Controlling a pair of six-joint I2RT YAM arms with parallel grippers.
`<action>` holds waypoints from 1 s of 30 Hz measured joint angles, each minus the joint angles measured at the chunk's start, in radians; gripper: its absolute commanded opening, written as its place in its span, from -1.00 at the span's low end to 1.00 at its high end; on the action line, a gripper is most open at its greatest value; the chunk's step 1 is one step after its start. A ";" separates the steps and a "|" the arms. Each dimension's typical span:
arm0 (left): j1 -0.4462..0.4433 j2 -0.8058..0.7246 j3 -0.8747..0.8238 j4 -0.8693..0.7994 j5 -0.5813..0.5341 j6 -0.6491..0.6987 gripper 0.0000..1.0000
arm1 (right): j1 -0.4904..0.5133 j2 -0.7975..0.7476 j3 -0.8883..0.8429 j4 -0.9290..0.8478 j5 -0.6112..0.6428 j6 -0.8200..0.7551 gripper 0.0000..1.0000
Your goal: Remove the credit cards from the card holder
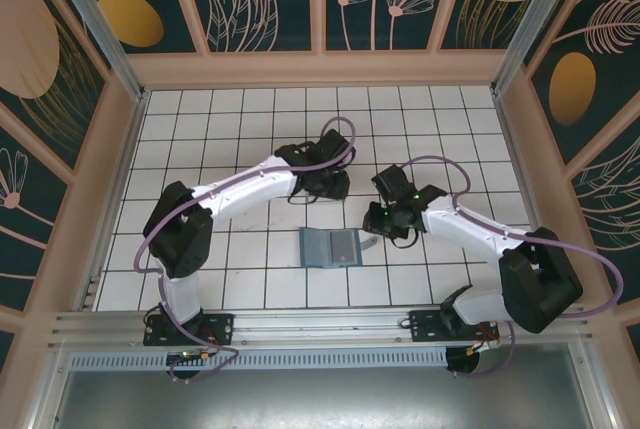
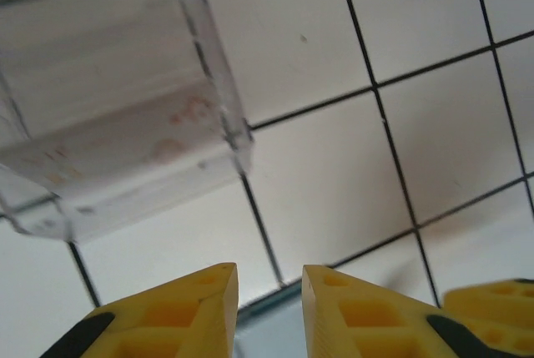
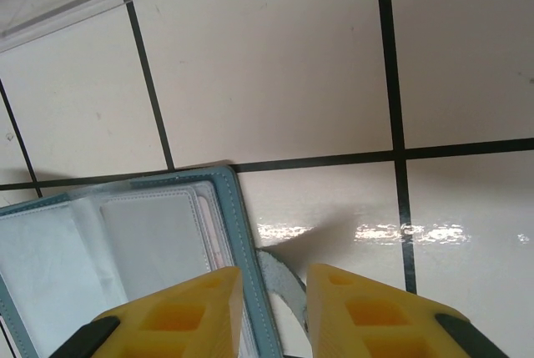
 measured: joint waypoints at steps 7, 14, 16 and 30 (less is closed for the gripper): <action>-0.102 0.035 -0.009 -0.043 -0.008 -0.173 -0.43 | -0.026 -0.002 -0.004 0.008 -0.013 -0.034 -0.45; -0.191 0.068 -0.050 -0.086 -0.015 -0.295 -0.35 | -0.087 -0.036 -0.060 0.019 -0.024 -0.070 -0.43; -0.209 0.072 -0.051 -0.092 -0.020 -0.323 -0.34 | -0.113 -0.053 -0.074 0.023 -0.027 -0.079 -0.42; -0.247 0.135 -0.051 -0.113 -0.038 -0.417 -0.23 | -0.181 -0.122 -0.120 0.030 -0.054 -0.138 -0.42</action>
